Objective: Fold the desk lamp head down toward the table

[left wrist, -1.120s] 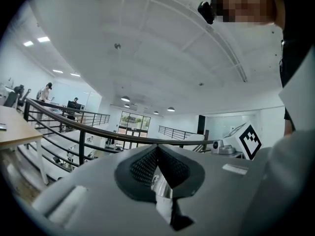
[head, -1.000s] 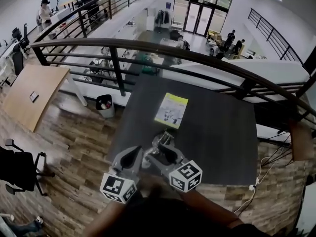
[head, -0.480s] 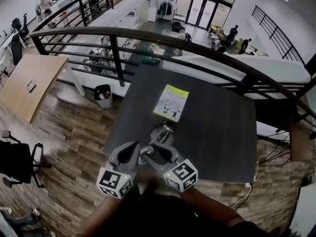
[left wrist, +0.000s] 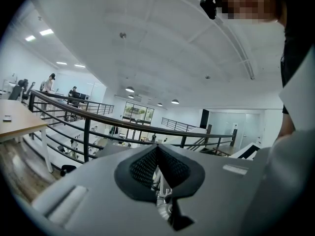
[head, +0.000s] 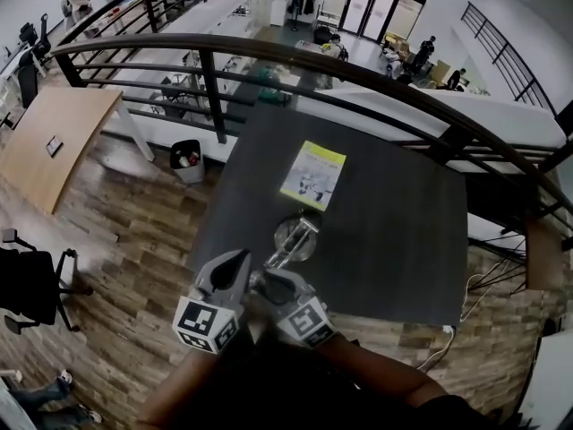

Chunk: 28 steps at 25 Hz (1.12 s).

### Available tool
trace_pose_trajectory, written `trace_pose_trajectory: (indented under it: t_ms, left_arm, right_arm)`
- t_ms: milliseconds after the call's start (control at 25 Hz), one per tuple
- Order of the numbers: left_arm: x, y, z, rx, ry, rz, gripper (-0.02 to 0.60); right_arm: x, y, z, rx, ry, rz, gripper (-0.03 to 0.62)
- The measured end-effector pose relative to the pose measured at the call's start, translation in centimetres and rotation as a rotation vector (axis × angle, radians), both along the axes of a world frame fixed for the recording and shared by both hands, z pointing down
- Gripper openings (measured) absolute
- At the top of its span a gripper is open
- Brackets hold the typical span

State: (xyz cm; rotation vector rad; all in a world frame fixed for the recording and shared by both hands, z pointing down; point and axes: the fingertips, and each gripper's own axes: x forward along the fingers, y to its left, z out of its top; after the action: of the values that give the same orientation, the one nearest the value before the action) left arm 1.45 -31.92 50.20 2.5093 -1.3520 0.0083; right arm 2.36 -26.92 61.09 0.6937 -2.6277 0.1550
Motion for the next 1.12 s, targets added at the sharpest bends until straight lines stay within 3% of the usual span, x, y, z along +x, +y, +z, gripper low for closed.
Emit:
trace_pose_trajectory:
  t_ms: [400, 560, 1120]
  left_arm:
    - [-1.0, -0.1, 2.3, -0.042, -0.009, -0.02, 0.002]
    - [-1.2, -0.2, 2.7, -0.047, -0.013, -0.027, 0.002]
    - [-0.9, 0.4, 3.7, -0.064, -0.018, -0.03, 0.002]
  right_arm:
    - [-0.2, -0.4, 9.0, -0.055, 0.179, -0.02, 0.161]
    - [0.0, -1.0, 11.2, -0.021, 0.225, -0.022, 0.166]
    - [0.4, -1.8, 13.7, 0.038, 0.266, -0.022, 0.166]
